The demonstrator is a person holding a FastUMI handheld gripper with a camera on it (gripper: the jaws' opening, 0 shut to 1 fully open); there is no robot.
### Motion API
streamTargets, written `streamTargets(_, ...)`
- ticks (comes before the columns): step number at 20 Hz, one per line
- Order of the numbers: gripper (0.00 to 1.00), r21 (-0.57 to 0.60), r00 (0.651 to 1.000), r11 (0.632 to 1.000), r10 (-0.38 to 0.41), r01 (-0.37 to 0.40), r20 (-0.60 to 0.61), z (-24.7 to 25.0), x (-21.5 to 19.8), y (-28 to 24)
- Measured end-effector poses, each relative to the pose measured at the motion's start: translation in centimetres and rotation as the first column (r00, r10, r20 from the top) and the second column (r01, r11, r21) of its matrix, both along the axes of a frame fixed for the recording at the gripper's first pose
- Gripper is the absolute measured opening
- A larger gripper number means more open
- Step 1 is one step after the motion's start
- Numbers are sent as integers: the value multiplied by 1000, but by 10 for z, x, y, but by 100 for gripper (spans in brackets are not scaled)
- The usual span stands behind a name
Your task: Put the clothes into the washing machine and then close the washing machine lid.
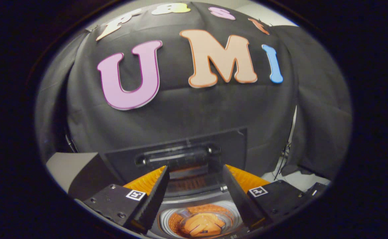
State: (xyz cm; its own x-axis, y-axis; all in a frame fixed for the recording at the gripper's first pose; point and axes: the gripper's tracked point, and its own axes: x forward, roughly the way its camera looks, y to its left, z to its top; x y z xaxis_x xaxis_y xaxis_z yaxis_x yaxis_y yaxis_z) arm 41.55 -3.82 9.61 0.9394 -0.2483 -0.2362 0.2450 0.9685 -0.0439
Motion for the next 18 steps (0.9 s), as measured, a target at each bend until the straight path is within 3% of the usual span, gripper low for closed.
streamTargets(6,97,-88,992,996,43,-33,115,54,54,16)
streamTargets(11,97,-5,990,996,88,-88,111,28,97,32)
streamTargets(16,97,-82,998,996,39,-35,49,-11,121,25)
streamTargets(18,97,-177,995,984,50,-34,87,-4,126,24)
